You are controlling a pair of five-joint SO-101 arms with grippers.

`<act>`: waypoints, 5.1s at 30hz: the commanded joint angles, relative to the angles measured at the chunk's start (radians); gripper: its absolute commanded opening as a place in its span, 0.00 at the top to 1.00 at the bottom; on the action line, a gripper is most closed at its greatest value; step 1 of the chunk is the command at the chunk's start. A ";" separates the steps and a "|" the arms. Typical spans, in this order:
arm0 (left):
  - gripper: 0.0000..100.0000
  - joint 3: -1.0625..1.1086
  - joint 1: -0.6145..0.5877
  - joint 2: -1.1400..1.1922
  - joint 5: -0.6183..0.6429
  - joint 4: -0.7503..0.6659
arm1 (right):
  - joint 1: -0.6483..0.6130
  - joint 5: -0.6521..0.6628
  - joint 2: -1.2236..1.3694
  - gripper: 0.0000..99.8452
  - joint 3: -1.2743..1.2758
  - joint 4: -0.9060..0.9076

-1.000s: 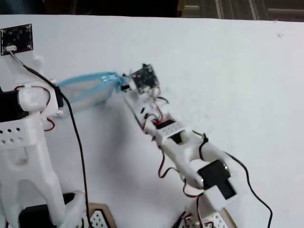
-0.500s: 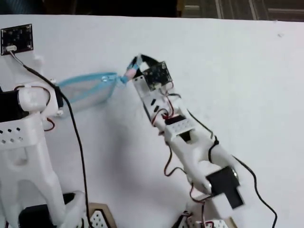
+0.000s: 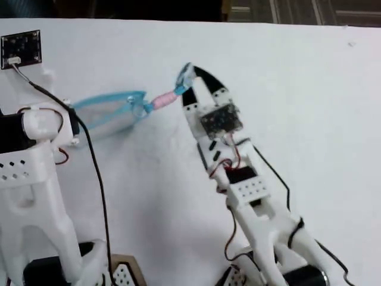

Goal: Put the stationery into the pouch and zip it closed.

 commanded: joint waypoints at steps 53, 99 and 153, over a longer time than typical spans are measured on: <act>0.72 -0.511 -0.162 -0.062 0.396 -0.071 | -0.214 -0.333 -0.268 0.98 -0.690 0.857; 0.74 0.293 0.513 -0.418 0.394 -0.232 | -0.214 -0.328 0.030 0.98 -0.936 0.880; 0.98 0.288 0.595 -0.593 -0.239 0.009 | 0.274 -0.334 0.484 0.98 -1.188 0.687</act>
